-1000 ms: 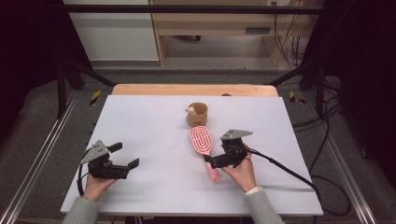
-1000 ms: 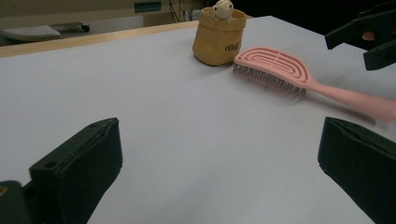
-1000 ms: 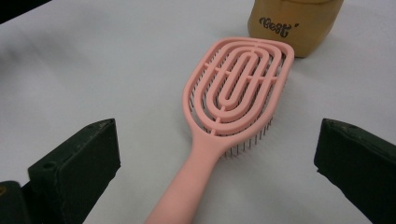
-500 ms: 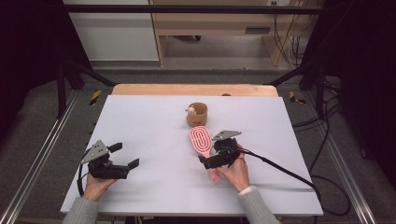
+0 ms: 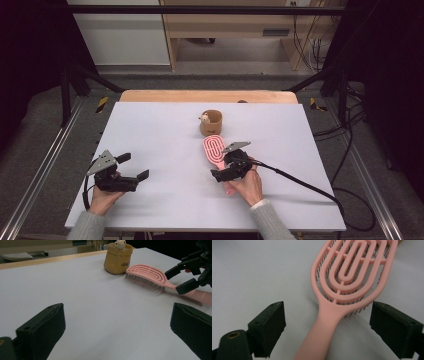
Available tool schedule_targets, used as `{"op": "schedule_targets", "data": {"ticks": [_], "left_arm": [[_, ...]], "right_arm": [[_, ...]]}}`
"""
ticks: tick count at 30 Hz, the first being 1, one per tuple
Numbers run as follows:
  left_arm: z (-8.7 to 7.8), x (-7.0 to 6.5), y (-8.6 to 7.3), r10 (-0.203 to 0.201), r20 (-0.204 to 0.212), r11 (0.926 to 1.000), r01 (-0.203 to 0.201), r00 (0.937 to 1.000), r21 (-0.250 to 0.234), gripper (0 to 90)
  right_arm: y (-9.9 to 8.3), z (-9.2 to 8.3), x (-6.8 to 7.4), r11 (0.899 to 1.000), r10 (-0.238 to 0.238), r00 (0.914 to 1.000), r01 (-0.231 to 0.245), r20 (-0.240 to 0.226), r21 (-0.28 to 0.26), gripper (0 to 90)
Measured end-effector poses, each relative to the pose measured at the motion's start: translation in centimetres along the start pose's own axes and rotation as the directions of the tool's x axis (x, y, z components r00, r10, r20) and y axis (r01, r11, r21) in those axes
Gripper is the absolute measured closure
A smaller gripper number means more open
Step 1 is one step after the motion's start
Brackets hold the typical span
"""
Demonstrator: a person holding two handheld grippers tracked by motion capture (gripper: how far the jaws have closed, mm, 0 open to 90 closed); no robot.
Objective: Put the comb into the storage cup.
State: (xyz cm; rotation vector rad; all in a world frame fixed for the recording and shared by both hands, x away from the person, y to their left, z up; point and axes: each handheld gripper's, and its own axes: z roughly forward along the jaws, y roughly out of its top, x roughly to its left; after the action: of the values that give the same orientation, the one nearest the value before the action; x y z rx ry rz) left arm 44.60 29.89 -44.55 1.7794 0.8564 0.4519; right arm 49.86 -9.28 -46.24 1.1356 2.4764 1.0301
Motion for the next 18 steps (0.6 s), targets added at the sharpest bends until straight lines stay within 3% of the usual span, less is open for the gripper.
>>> {"op": "schedule_targets", "data": {"ticks": [8,18], "left_arm": [[0.01,-0.01,-0.01,0.000,0.000,1.0000,0.000,1.0000,0.001,0.0],[0.03,-0.03,-0.01,0.001,0.002,1.0000,-0.001,1.0000,0.001,0.0]], "right_arm": [[-0.27,0.26,0.02,0.999,0.006,0.9998,-0.007,0.018,0.051,29.5],[-0.29,-0.06,-0.06,0.997,0.006,0.9997,-0.007,0.022,0.076,48.4]]}}
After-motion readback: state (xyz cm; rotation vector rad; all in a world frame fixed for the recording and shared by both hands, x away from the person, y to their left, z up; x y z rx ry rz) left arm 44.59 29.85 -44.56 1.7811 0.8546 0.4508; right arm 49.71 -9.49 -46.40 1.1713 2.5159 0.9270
